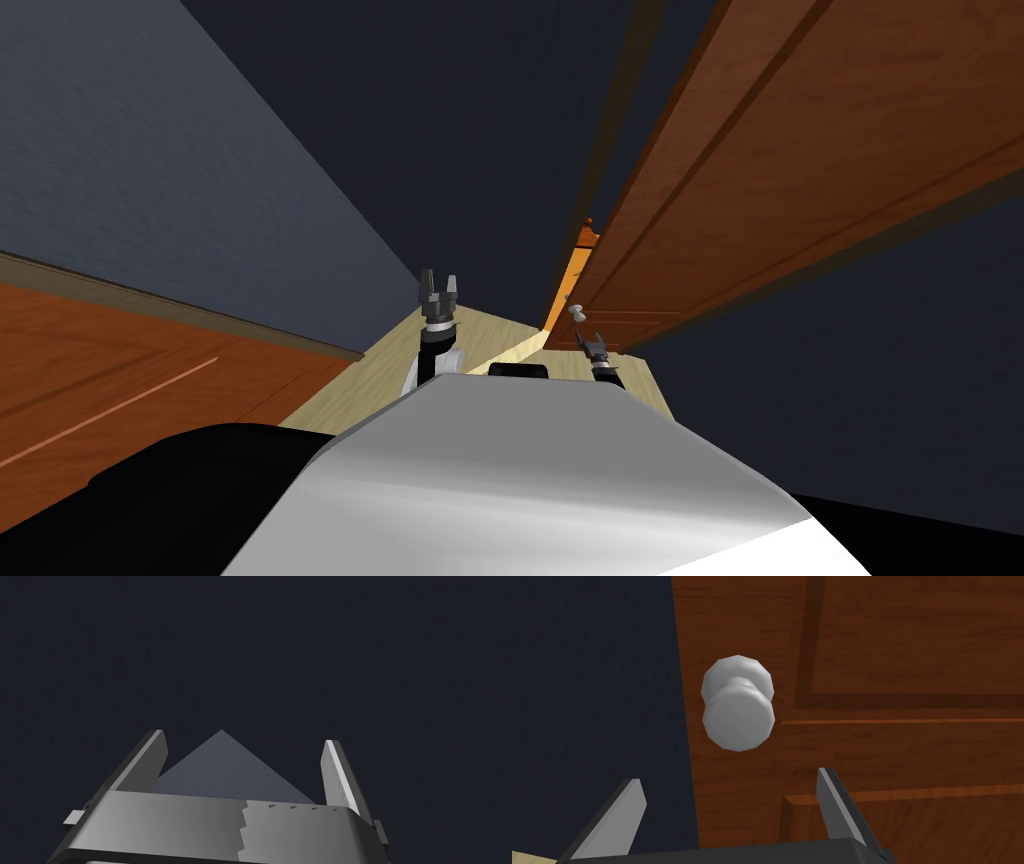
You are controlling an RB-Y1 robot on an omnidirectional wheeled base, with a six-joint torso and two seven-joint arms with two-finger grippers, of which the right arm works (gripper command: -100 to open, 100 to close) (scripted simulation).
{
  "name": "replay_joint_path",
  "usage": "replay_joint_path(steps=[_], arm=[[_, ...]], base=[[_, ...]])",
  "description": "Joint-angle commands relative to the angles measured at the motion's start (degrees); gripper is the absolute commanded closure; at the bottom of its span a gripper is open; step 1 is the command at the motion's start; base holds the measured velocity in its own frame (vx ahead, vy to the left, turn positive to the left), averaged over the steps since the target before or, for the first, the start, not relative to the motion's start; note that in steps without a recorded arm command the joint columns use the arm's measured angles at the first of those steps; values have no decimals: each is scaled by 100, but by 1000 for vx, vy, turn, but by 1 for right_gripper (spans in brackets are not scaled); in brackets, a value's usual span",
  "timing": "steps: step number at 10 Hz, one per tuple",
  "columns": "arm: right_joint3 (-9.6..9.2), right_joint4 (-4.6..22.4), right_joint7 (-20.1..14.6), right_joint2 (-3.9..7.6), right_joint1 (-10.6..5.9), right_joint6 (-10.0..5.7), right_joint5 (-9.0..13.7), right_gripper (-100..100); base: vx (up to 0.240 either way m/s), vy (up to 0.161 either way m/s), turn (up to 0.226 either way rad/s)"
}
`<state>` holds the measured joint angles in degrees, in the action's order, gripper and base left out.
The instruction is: Pull the door open
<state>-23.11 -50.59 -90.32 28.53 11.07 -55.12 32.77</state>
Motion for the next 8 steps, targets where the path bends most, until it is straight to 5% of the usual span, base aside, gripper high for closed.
replay_joint_path(steps=[1, 8], arm=[[-79, -95, -216, 34, 74, -32, 87, -100], [127, 148, -142, -49, -80, 6, 152, -100]], base=[[-58, -5, 6], [139, -16, 80]])
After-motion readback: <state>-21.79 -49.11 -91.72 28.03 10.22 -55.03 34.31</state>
